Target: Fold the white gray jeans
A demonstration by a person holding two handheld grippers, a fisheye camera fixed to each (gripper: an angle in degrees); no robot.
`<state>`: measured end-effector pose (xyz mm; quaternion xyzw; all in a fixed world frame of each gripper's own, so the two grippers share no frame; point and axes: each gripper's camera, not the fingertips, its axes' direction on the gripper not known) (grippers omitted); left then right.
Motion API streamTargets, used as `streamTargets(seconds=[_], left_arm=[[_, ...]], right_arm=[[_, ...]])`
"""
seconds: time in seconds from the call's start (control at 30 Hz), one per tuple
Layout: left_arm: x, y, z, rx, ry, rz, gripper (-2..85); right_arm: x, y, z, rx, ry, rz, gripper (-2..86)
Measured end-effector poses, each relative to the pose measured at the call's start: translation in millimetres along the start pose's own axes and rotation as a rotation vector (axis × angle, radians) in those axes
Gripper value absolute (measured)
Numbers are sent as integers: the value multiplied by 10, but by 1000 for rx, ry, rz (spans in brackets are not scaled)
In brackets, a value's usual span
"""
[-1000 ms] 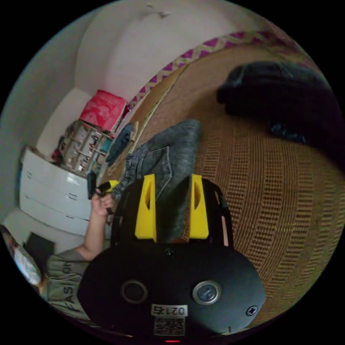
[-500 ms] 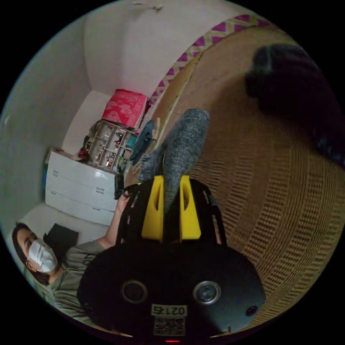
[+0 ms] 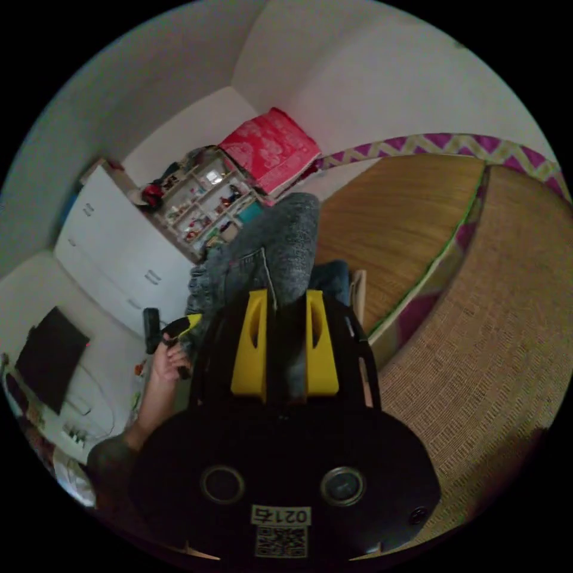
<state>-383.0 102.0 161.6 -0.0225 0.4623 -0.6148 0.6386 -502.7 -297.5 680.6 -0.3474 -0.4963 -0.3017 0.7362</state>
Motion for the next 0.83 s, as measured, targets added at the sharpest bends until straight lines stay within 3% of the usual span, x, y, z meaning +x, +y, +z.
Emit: streamTargets(seconds=[0.07, 0.13, 0.23, 0.33, 0.5, 0.73, 0.83], left_arm=[[-562, -64, 152, 18, -104, -113, 109], [-919, 3, 178, -34, -181, -187, 115], [-1001, 217, -98, 72, -158, -156, 107], [-736, 472, -340, 106, -191, -56, 99], [-69, 1100, -325, -33, -218, 153, 84], [1068, 2396, 151, -149, -549, 456, 23], [1253, 2767, 268, -137, -572, 357, 0]], right_arm=[[-55, -44, 390, -52, 164, 1, 93], [-88, 142, 568, -98, 202, -27, 90], [-111, 666, 603, -184, 174, -78, 87], [-88, 1318, 334, -218, 177, -90, 87], [-74, 2268, -443, -170, 290, -68, 95], [-239, 3280, -1581, -31, 850, -75, 114], [-290, 3436, -1704, -39, 1009, -82, 135]])
